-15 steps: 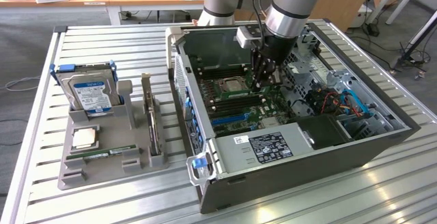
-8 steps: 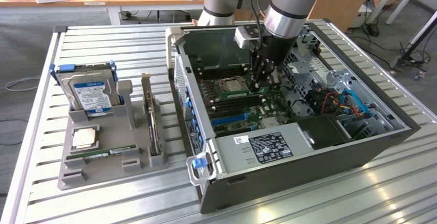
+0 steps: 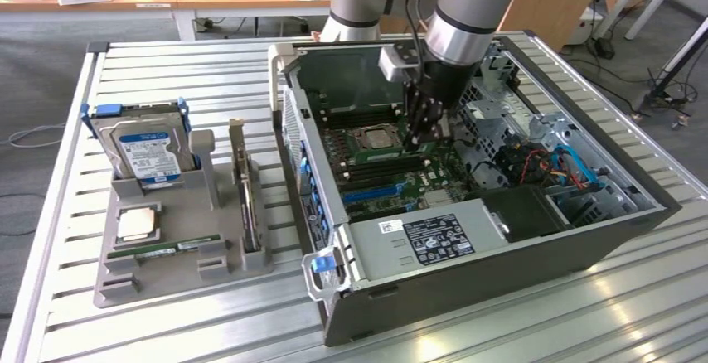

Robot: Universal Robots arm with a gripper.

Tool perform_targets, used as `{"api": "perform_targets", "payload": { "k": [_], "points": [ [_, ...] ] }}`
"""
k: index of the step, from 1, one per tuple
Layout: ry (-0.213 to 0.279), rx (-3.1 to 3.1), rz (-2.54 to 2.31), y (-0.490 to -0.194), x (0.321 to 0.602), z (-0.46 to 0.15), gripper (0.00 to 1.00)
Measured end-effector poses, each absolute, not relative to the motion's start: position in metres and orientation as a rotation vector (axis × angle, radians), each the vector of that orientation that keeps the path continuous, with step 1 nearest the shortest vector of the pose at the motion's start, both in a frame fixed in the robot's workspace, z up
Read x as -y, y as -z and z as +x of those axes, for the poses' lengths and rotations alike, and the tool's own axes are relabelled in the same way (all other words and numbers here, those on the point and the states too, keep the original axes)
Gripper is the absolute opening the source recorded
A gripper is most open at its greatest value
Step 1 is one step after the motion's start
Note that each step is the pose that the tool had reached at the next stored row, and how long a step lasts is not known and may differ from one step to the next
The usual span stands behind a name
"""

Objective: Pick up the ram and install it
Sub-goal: 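Insert the ram into the slot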

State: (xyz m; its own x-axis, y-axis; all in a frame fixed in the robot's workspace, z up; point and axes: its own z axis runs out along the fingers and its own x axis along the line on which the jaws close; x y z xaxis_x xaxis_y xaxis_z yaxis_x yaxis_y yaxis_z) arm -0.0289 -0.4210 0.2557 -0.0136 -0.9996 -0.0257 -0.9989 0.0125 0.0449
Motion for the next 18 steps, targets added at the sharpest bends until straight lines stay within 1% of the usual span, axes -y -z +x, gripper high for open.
{"api": "perform_targets", "payload": {
  "k": [18],
  "points": [
    [0.078,2.226,2.197,-0.2478,0.421,-0.0293,0.12]
  ]
}}
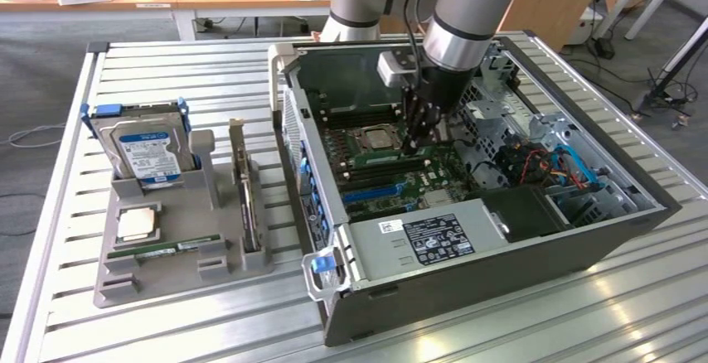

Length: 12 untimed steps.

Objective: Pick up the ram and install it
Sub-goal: 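Insert the ram into the slot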

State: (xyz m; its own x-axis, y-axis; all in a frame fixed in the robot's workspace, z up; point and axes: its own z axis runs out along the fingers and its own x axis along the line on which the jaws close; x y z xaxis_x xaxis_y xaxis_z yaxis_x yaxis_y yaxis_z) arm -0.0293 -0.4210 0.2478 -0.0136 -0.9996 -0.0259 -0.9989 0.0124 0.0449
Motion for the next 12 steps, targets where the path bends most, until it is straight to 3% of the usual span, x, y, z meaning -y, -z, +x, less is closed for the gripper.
{"api": "perform_targets", "payload": {
  "k": [12],
  "points": [
    [0.078,2.226,2.197,-0.2428,0.421,-0.0293,0.12]
  ]
}}
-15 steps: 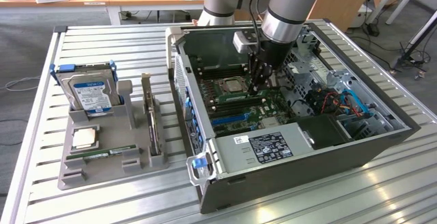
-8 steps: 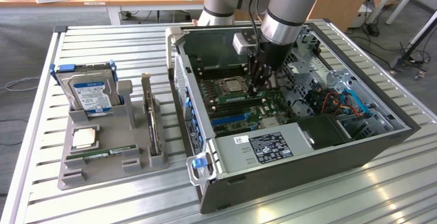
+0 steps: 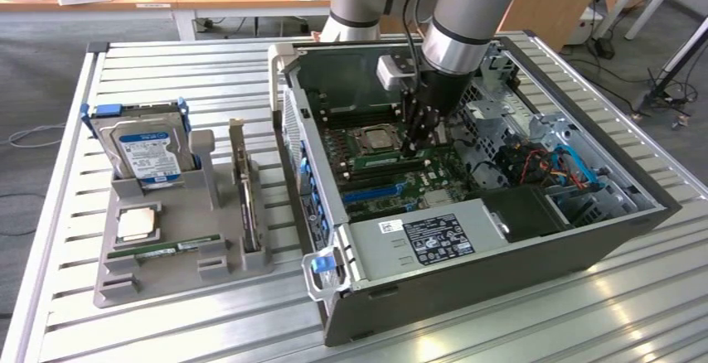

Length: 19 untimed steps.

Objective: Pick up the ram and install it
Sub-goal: 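Insert the ram into the slot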

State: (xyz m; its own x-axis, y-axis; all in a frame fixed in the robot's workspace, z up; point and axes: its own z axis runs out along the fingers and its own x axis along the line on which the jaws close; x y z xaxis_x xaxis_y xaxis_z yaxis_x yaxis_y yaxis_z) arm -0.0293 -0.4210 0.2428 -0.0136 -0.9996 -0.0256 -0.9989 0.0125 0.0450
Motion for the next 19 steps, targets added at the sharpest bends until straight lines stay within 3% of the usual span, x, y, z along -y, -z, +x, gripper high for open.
{"api": "perform_targets", "payload": {
  "k": [19],
  "points": [
    [0.078,2.226,2.197,-0.2386,0.4179,-0.0293,0.12]
  ]
}}
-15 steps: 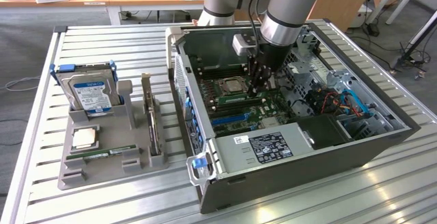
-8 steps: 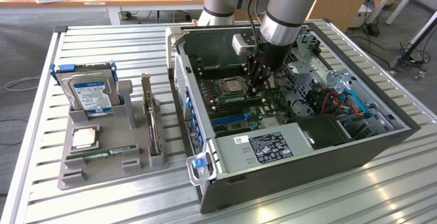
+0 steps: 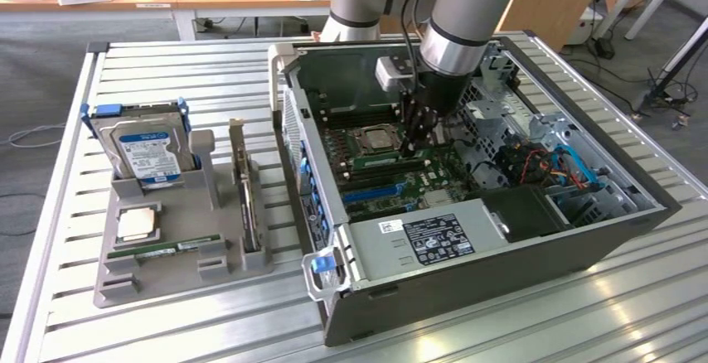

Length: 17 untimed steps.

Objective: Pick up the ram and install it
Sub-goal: 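Insert the ram into the slot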

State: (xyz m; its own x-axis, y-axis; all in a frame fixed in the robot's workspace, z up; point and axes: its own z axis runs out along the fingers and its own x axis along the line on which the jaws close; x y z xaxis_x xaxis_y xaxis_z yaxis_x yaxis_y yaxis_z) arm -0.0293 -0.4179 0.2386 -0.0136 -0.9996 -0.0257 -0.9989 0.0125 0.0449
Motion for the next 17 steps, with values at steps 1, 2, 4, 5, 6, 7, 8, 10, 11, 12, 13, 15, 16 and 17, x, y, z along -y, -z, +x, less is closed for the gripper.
{"api": "perform_targets", "payload": {
  "k": [1,2,4,5,6,7,8,10,11,12,13,15,16,17],
  "points": [
    [0.078,2.226,2.197,-0.2382,0.4179,-0.0293,0.12],
    [0.078,2.226,2.197,-0.2381,0.4179,-0.0293,0.12],
    [0.078,2.226,2.197,-0.2378,0.4179,-0.0293,0.12],
    [0.079,2.226,2.197,-0.2372,0.4178,-0.0293,0.12],
    [0.079,2.226,2.197,-0.2366,0.4178,-0.0293,0.12],
    [0.078,2.226,2.197,-0.2363,0.4178,-0.0293,0.12],
    [0.078,2.226,2.197,-0.2362,0.4178,-0.0293,0.12],
    [0.078,2.226,2.197,-0.2359,0.4178,-0.0293,0.12],
    [0.078,2.226,2.197,-0.2352,0.4178,-0.0293,0.12],
    [0.078,2.226,2.197,-0.2347,0.4178,-0.0292,0.12],
    [0.078,2.226,2.197,-0.2345,0.4178,-0.0293,0.12],
    [0.078,2.226,2.197,-0.2341,0.4178,-0.0293,0.12],
    [0.078,2.226,2.197,-0.2336,0.4178,-0.0293,0.12],
    [0.078,2.226,2.197,-0.2332,0.4178,-0.0293,0.12]
  ]
}}
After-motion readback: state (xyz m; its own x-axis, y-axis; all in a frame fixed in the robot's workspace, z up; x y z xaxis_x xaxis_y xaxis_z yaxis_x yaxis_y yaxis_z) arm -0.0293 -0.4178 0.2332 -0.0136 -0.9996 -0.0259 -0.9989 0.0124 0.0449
